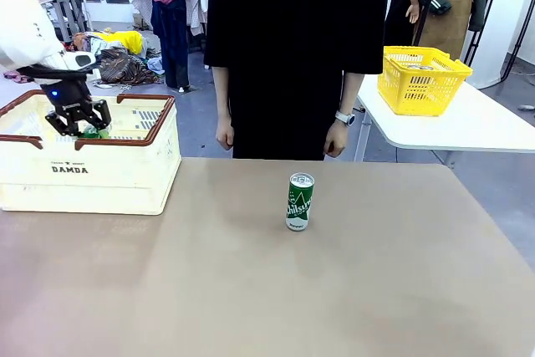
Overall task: Place the drinks into the Shopping basket.
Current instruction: Pick up one drink and place it into the Shopping basket.
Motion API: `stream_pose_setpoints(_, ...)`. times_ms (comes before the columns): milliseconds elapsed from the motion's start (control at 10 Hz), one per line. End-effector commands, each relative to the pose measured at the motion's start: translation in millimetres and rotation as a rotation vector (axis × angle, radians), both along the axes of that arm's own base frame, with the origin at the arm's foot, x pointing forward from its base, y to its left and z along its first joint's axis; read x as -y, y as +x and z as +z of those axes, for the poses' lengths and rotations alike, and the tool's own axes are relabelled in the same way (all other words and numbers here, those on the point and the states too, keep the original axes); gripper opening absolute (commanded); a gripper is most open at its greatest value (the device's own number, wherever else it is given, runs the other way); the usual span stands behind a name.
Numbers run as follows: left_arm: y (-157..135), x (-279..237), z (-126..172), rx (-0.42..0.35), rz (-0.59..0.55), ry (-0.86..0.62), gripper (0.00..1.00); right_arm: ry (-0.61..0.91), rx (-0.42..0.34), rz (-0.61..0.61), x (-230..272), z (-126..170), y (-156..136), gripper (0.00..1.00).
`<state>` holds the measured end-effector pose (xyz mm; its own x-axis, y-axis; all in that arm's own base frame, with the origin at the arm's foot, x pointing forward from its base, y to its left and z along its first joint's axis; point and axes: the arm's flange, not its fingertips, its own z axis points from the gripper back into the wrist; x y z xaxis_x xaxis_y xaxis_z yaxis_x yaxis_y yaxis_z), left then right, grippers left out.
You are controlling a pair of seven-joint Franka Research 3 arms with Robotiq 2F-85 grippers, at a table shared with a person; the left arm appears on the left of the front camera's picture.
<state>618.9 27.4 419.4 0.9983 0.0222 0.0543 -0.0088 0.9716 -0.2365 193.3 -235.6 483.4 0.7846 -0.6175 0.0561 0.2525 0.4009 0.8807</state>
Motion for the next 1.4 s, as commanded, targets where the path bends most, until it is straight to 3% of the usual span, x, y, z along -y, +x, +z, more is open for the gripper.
stream_pose_setpoints(0,-19,-4,-6,0.054,-0.031,-0.051,0.00,-0.003,0.024,0.008,1,1,0,1.00)
stream_pose_setpoints(300,-30,-1,-15,0.022,-0.041,-0.004,0.00,-0.003,0.024,0.008,1,1,0,1.00)
stream_pose_setpoints(900,-20,2,-30,-0.011,-0.031,0.017,0.00,-0.003,0.024,0.008,1,1,0,1.00)
stream_pose_setpoints(1000,-19,2,-31,-0.013,-0.032,0.023,0.29,-0.003,0.024,0.008,1,1,0,1.00)
stream_pose_setpoints(1100,-19,3,-31,-0.026,-0.031,0.031,0.89,-0.003,0.024,0.008,1,1,0,1.00)
stream_pose_setpoints(1200,-19,2,-31,-0.024,-0.030,0.029,1.00,-0.003,0.024,0.008,1,1,0,1.00)
stream_pose_setpoints(1300,-20,2,-31,-0.020,-0.031,0.029,1.00,-0.003,0.024,0.008,1,1,0,1.00)
